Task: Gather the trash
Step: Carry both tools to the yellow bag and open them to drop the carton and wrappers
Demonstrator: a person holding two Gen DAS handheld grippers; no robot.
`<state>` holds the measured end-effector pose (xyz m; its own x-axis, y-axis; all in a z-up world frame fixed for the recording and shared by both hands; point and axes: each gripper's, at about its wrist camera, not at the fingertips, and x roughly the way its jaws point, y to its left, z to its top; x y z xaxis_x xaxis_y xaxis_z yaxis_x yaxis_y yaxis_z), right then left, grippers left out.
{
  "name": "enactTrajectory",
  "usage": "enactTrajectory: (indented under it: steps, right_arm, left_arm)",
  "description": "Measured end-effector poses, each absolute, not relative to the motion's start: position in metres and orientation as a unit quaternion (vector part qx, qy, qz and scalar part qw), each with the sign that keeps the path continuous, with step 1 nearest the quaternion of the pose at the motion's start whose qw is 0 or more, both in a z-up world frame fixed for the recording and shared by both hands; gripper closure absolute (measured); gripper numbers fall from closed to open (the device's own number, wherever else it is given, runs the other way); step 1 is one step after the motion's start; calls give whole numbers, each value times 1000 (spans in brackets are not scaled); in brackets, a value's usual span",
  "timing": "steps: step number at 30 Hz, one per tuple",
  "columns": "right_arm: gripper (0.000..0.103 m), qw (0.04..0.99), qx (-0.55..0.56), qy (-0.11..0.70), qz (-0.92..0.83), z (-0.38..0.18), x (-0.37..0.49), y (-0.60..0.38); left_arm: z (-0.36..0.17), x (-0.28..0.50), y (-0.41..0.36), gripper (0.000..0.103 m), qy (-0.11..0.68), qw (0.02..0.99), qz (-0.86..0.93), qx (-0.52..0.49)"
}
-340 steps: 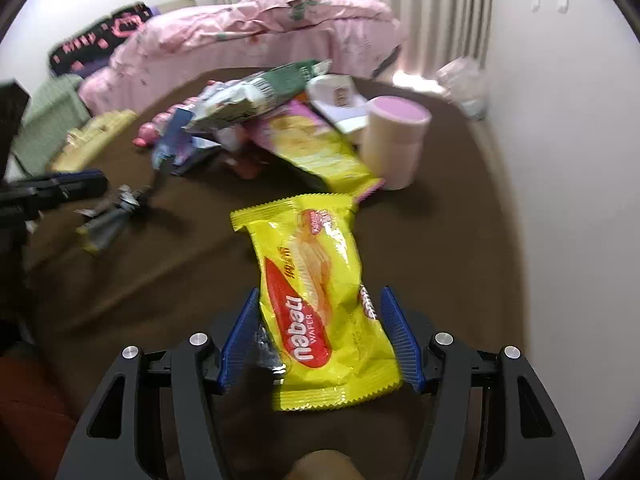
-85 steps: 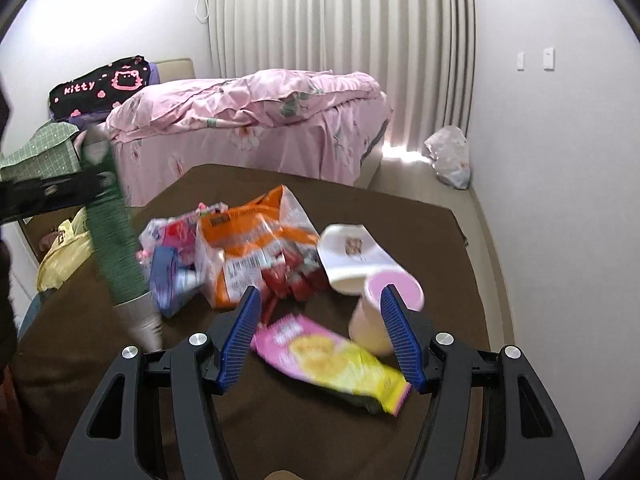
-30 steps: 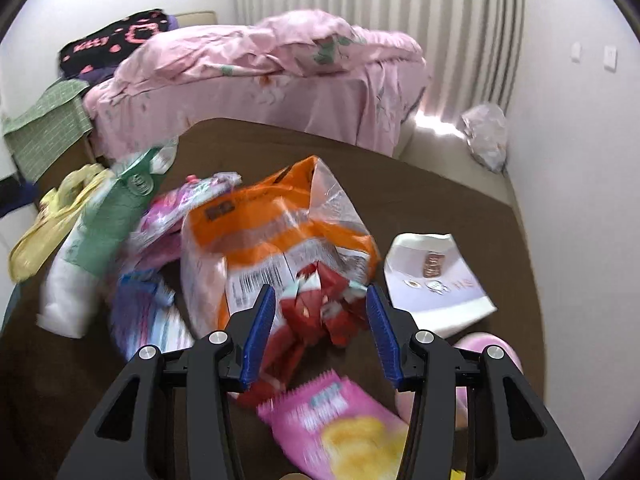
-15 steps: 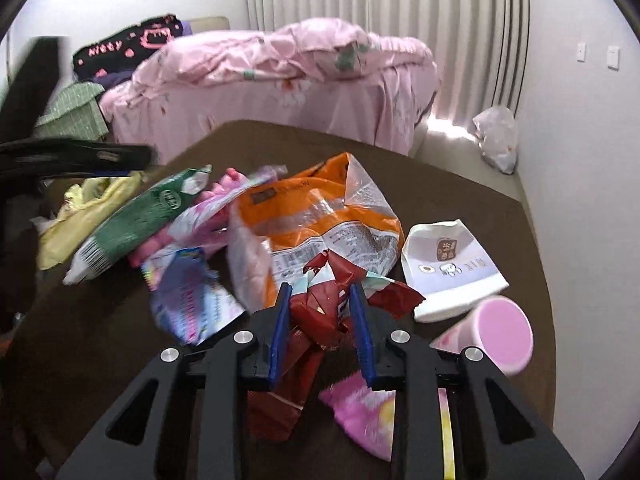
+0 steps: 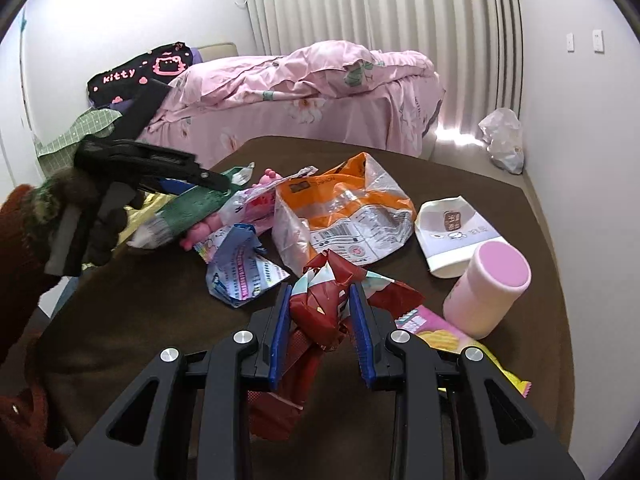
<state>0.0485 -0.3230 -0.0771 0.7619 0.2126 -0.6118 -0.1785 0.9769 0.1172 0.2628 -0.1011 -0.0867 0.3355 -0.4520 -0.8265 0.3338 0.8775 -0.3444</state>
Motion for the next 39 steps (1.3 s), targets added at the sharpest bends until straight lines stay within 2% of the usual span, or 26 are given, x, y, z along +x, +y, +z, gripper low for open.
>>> enactTrajectory:
  steps: [1,2,3,5,14,22,32,39]
  right_arm:
    - [75,938,26,328,105,-77,47,-322]
    - [75,939,24,328,105,-77,45,-320]
    - [75,939,22,327,104,-77,44,-319]
    - [75,940,20,325,102,-77,41,-317]
    - [75,949,16,296,108,-55,34,-308]
    - [75,957,-9,262,124,-24,25,-284]
    - [75,958,-49,231,160,8,29,-241]
    - [75,949,-68,225,211,16,76,-199]
  left_arm:
    - [-89,267,-101,34,532,807,-247,-68]
    - [-91,268,-102,44,537,801,-254,-78]
    - [-90,269,-101,48,540,796,-258,-91]
    - [-82,263,-99,48,527,809,-243,-90]
    - [-6,165,-97,49,368,895,-247,-46]
    - [24,113,-80,48,292,929,-226,-8]
    - [40,97,-16,48,239,959,-153,-23]
    - [33,120,60,48,201,978,-25,-57]
